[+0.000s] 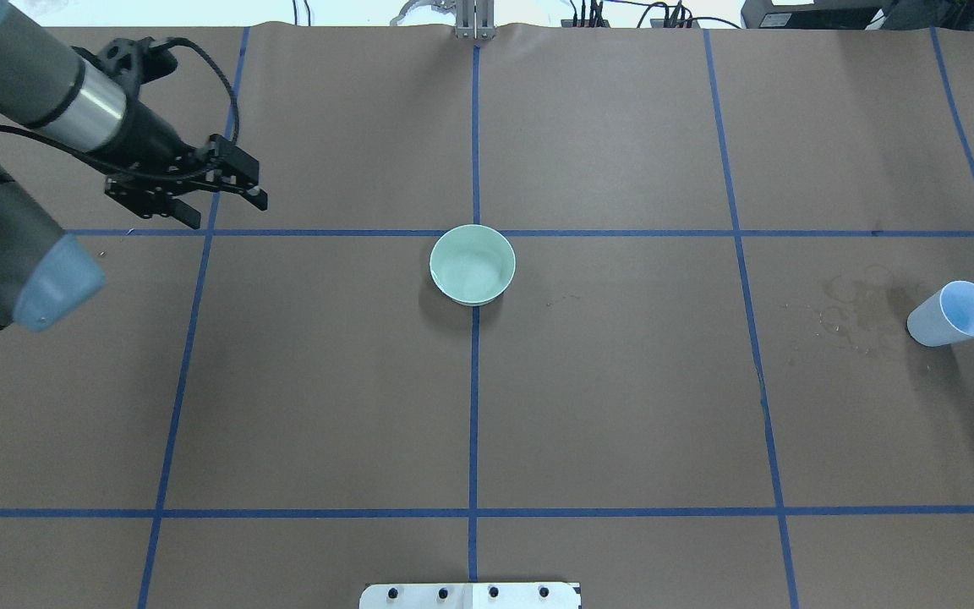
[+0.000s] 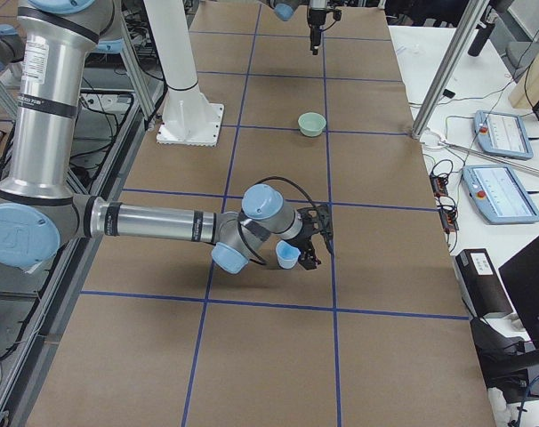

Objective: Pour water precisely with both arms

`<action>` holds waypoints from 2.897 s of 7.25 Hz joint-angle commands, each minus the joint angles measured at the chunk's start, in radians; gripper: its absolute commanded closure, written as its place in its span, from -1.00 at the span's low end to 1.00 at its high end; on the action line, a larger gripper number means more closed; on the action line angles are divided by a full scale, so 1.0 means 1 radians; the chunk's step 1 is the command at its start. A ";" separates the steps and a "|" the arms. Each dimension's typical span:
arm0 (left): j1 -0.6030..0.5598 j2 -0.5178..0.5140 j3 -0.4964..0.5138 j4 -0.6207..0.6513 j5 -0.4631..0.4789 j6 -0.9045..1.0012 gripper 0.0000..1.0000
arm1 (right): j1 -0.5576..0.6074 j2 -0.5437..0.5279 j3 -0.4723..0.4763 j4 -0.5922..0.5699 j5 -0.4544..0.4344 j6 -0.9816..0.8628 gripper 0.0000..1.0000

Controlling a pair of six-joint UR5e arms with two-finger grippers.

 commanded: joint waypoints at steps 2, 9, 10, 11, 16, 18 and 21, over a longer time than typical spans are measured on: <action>0.164 -0.235 0.210 0.069 0.187 -0.024 -1.00 | 0.131 0.115 0.031 -0.440 0.163 -0.223 -0.98; 0.286 -0.406 0.442 0.055 0.276 -0.028 -0.43 | 0.202 0.182 0.068 -0.811 0.192 -0.628 -0.98; 0.286 -0.406 0.447 0.053 0.276 -0.028 -0.21 | 0.202 0.181 0.068 -0.811 0.192 -0.629 -0.98; 0.286 -0.406 0.450 0.053 0.276 -0.030 -0.02 | 0.202 0.184 0.070 -0.813 0.192 -0.629 -0.98; 0.263 -0.411 0.409 0.032 0.267 -0.105 1.00 | 0.209 0.168 0.099 -0.814 0.197 -0.628 -0.98; 0.176 -0.269 0.258 0.050 0.157 -0.093 1.00 | 0.208 0.170 0.100 -0.814 0.197 -0.629 -0.98; -0.013 0.247 -0.051 0.029 0.048 0.315 1.00 | 0.208 0.170 0.105 -0.814 0.195 -0.628 -0.98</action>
